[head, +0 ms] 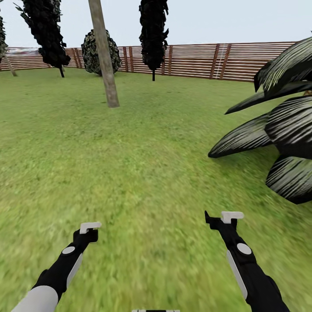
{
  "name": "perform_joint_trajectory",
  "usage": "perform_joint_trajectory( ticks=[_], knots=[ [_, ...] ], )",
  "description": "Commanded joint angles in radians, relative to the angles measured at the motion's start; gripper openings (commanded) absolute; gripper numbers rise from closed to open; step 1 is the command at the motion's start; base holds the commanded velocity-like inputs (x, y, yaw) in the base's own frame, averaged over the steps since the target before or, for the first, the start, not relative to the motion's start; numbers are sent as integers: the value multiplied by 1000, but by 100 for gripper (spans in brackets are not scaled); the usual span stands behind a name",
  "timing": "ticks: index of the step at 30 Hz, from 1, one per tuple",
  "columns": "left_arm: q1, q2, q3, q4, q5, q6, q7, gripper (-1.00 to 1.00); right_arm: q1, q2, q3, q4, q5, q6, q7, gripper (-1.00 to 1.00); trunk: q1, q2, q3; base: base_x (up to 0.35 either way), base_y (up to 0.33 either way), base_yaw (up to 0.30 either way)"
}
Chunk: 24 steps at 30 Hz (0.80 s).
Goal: In the garden, pick up the pesticide atomizer on the floor and spray pesticide onto both trees until each tree trunk is fully covered.
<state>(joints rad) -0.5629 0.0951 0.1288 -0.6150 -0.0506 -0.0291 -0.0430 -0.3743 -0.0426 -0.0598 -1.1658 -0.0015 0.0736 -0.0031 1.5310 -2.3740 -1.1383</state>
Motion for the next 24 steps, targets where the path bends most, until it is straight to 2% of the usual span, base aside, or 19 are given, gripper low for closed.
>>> perform_joint_trajectory(
  ticks=[1, 24],
  knots=[
    [0, 0, 0, 0, 0, 0, 0, -100, 0, 0, 0, 0, 0, 0, 0, 100, 0, 0, 0, 288, 201, -1],
    [0, 0, 0, 0, 0, 0, 0, -100, 0, 1, 0, 1, 1, 2, 0, 100, 0, 0, 0, 288, 201, 0]
  ],
)
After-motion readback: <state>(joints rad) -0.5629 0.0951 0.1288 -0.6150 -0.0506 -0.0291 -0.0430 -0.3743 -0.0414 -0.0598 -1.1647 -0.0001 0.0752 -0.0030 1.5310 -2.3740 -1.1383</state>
